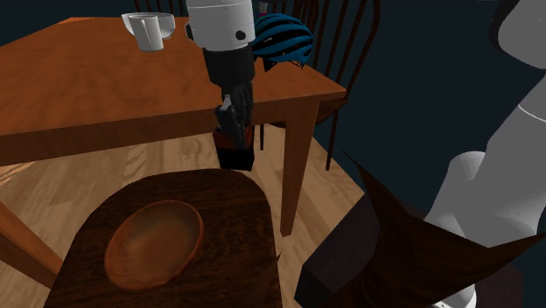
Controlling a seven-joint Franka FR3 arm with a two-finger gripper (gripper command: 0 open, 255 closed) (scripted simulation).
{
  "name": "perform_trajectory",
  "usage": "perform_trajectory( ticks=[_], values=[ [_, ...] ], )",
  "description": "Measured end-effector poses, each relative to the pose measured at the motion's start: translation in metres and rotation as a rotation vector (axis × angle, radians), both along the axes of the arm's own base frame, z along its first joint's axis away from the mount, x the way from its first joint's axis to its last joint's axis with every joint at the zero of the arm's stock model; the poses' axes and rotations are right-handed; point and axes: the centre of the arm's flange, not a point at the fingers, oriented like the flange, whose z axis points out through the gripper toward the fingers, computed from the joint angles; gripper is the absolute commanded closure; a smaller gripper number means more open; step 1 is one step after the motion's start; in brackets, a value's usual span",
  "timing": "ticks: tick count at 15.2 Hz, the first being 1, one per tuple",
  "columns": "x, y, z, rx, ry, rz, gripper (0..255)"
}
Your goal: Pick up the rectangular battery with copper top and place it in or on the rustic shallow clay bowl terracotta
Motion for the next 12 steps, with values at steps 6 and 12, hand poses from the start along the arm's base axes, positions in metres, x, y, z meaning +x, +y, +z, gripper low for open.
perform_trajectory(
  ticks=[6, 12],
  values=[
    [-0.001, 0.072, 0.006, -0.001, 0.001, 0.002, 255],
    [-0.002, 0.152, 0.016, 0.0, 0.0, 0.003, 255]
  ],
)
